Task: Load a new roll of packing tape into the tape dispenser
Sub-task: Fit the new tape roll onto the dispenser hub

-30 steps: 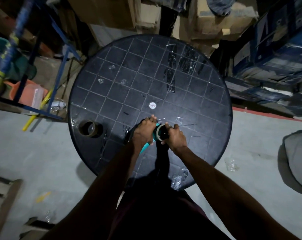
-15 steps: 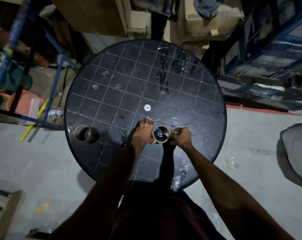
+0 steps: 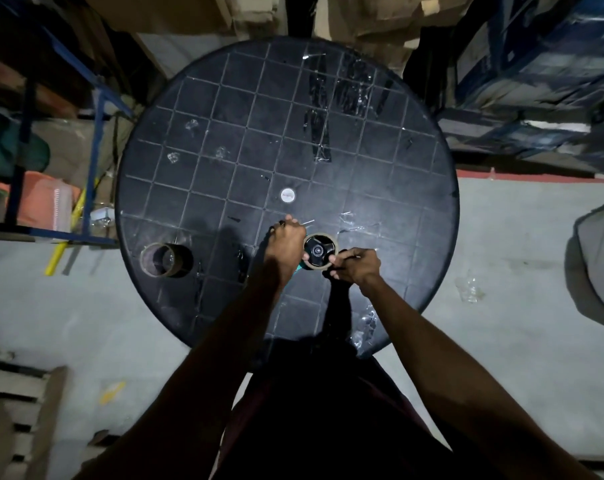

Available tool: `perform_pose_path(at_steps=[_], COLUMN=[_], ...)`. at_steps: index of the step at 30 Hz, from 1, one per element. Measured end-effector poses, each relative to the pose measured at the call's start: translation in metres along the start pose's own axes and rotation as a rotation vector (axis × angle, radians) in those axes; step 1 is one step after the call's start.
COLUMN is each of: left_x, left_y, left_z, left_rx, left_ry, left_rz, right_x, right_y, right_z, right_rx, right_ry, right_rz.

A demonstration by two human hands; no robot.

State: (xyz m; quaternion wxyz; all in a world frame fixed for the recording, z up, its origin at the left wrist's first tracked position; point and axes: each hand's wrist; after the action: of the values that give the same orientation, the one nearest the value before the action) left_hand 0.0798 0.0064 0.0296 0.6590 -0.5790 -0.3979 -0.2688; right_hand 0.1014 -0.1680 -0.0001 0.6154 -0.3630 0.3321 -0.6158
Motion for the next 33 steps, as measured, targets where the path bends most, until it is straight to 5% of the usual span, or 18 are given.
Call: perform_pose_path(at_steps=[6,11,14,17,23,33], left_x=[-0.015,-0.020,-0.020,-0.022,-0.020,-0.037], left_y=[0.002,0.003,0.001,-0.002,-0.008,0.006], left_z=[-0.013,-0.008,0.001,0.019,0.021,-0.003], left_rx=[0.070,0.034,0.034,-0.006,-0.022,0.022], left_ry=[0.188,0.063,-0.057,-0.127,-0.158,0.161], left_rz=[-0.011,-0.032,-0.053,-0.091,-0.114,-0.122], right_x=[-0.005,-0.005,-0.006,-0.011,-0.022,-0.032], right_y=[0.017,0.028,0.021,0.009,-0.003,-0.003], right_z=[-0.013,-0.020,-0.011,-0.001,0.003,-0.004], right_rx=[-0.002,0.069,0.380,0.630,0.670,0.655], right_ry=[0.010,-0.083,-0.401,-0.822,-1.321,-1.404], right_rz=[-0.077,-0.087,-0.064,0.165,0.229,0.142])
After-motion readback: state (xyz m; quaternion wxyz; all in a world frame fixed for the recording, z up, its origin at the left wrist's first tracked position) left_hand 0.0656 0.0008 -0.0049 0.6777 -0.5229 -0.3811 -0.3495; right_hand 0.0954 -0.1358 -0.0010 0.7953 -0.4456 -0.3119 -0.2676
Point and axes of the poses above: each hand's wrist, its own y-axis towards the middle knuckle, its own x-axis out of the back of the hand, z = x × y, and after that the axes turned 12 degrees about y, right-handed
